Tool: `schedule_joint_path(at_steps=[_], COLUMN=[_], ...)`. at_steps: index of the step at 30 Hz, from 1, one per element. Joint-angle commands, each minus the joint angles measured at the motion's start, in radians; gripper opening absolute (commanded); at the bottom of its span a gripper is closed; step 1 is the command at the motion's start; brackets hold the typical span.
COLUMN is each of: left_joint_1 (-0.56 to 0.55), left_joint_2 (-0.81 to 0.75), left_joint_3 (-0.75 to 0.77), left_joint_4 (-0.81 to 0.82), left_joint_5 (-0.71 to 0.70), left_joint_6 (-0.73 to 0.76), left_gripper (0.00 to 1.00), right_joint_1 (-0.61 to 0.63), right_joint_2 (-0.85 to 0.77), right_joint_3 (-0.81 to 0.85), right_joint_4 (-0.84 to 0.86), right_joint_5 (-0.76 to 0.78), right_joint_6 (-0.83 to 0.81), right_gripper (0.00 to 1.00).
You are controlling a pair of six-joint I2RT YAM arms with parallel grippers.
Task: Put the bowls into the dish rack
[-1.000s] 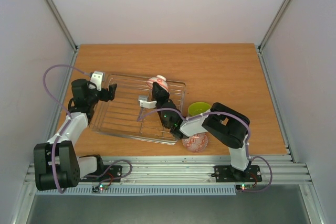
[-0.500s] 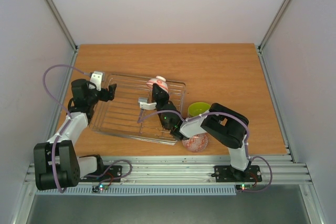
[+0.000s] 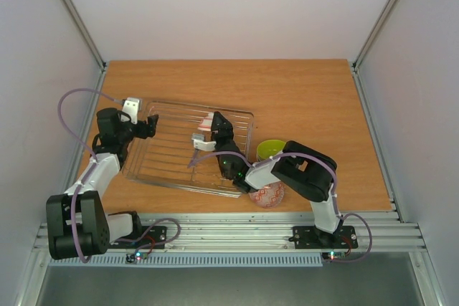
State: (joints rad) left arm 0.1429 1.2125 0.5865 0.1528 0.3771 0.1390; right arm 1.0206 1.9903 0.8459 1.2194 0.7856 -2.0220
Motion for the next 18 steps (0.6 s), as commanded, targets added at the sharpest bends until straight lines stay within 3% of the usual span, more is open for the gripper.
schedule_joint_path(at_steps=[1, 7, 14, 18], left_joint_1=[0.007, 0.007, 0.007, 0.007], left_joint_2=[0.011, 0.014, 0.019, 0.019], left_joint_3=[0.003, 0.004, 0.006, 0.007], left_joint_4=[0.025, 0.024, 0.024, 0.024], left_joint_5=[-0.002, -0.004, -0.002, -0.006], left_joint_6=[-0.003, 0.000, -0.003, -0.001], left_gripper=[0.89, 0.89, 0.88, 0.89], right_joint_1=[0.007, 0.033, 0.062, 0.064], right_joint_2=[-0.073, -0.148, -0.241, -0.228], right_joint_3=[-0.011, -0.027, -0.054, -0.060], right_joint_4=[0.143, 0.135, -0.016, -0.023], right_joint_5=[0.048, 0.075, 0.105, 0.111], right_joint_6=[0.021, 0.010, 0.122, 0.134], right_gripper=[0.76, 0.84, 0.85, 0.85])
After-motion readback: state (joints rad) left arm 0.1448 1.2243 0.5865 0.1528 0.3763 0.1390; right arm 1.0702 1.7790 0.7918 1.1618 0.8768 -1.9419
